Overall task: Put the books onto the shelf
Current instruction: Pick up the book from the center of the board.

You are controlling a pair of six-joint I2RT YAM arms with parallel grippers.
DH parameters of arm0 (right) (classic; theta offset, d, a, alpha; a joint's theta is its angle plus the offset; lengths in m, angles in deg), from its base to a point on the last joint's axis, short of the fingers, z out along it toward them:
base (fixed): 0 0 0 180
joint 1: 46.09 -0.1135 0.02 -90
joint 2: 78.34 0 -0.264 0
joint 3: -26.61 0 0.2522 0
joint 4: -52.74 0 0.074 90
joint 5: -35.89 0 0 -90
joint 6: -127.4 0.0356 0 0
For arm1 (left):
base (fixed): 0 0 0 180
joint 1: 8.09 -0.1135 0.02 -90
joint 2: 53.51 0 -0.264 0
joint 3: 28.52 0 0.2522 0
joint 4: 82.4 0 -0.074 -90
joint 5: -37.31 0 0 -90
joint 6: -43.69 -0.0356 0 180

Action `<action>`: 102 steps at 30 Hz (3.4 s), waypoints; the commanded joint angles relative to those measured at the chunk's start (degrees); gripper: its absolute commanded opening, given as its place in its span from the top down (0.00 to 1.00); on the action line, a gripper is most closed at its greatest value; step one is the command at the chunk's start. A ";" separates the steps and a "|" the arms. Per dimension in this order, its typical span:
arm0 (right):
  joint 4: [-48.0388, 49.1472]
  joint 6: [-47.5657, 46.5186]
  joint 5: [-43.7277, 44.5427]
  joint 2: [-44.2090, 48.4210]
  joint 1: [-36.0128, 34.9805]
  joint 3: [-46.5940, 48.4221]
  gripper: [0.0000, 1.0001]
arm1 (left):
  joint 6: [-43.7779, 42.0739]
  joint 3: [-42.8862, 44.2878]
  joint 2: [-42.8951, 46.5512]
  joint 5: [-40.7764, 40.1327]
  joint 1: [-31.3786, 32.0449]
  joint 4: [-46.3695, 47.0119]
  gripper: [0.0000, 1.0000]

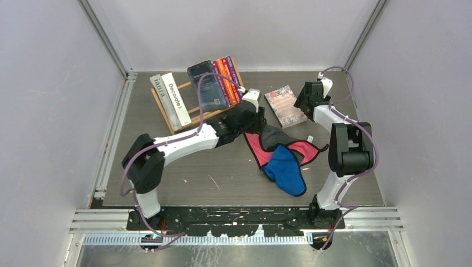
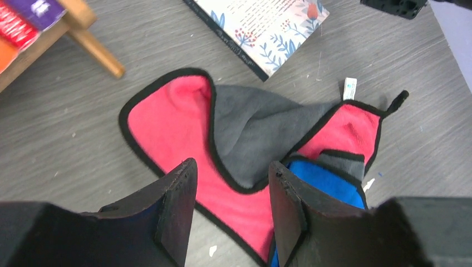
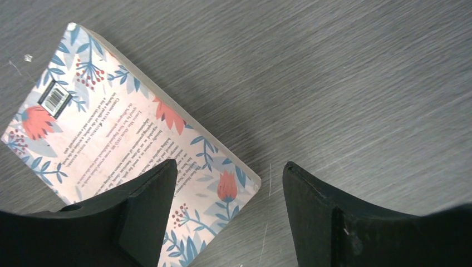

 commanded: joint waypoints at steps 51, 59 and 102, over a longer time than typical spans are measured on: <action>-1.36 10.35 -21.86 -7.02 3.91 2.87 0.23 | 1.92 53.51 -45.09 5.81 -6.14 -10.26 0.45; 1.14 12.07 -26.19 -3.53 2.95 -2.77 0.22 | 2.12 54.15 -45.66 6.57 -6.30 -10.99 0.45; 24.06 24.16 -41.06 0.08 -2.07 -10.40 0.36 | 1.51 49.11 -43.37 7.02 -6.77 -9.44 0.46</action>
